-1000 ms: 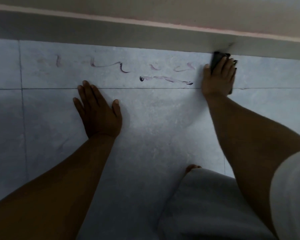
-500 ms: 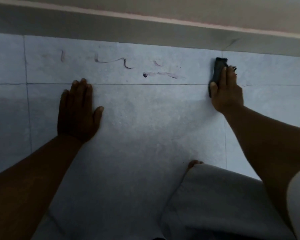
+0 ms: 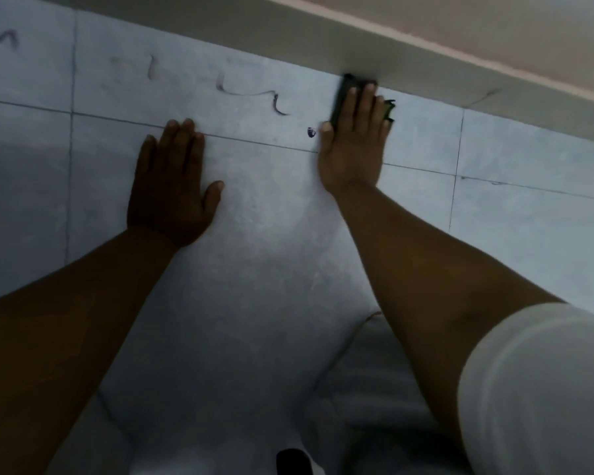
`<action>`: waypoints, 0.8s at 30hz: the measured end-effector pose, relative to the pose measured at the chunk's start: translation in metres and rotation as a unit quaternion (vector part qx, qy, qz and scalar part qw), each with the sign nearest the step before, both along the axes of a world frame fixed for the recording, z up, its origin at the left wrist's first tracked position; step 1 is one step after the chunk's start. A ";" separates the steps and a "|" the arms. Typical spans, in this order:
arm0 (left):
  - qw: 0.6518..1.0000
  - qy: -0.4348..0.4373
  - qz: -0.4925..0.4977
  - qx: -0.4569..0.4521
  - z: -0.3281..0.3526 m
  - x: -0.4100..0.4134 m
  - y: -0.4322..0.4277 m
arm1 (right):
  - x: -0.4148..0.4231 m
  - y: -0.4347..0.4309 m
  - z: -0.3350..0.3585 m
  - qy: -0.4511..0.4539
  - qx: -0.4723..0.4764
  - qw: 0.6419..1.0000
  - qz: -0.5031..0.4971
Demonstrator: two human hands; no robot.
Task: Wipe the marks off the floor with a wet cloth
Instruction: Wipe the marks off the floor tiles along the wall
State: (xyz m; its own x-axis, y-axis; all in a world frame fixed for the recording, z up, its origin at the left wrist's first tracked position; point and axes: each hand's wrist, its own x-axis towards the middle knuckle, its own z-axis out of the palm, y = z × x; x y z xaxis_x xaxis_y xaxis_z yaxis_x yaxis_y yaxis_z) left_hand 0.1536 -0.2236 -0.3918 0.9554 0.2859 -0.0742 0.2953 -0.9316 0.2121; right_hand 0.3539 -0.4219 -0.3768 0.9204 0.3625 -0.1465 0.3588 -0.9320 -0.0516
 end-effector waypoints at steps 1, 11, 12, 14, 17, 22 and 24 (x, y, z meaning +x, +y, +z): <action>1.000 -0.001 0.001 -0.002 0.000 0.000 0.000 | -0.012 0.017 -0.001 -0.001 0.007 0.999 0.038; 1.000 -0.015 0.000 -0.006 0.000 0.000 0.003 | -0.037 -0.068 0.004 0.040 0.042 0.974 0.220; 1.000 -0.017 0.000 -0.005 0.000 0.000 0.003 | -0.038 -0.083 0.007 0.040 0.036 0.986 0.155; 1.000 -0.016 0.004 -0.002 -0.001 -0.002 0.004 | -0.044 -0.089 0.006 0.029 0.018 0.998 0.052; 1.000 -0.018 0.005 -0.004 -0.002 0.002 0.000 | -0.039 -0.065 0.008 0.001 -0.003 0.998 -0.056; 1.000 -0.021 0.010 -0.003 -0.003 0.000 0.000 | -0.013 0.036 0.001 0.007 0.006 0.999 -0.046; 0.999 -0.028 0.010 -0.018 -0.003 -0.001 0.002 | -0.026 0.077 -0.002 -0.003 0.027 1.000 -0.003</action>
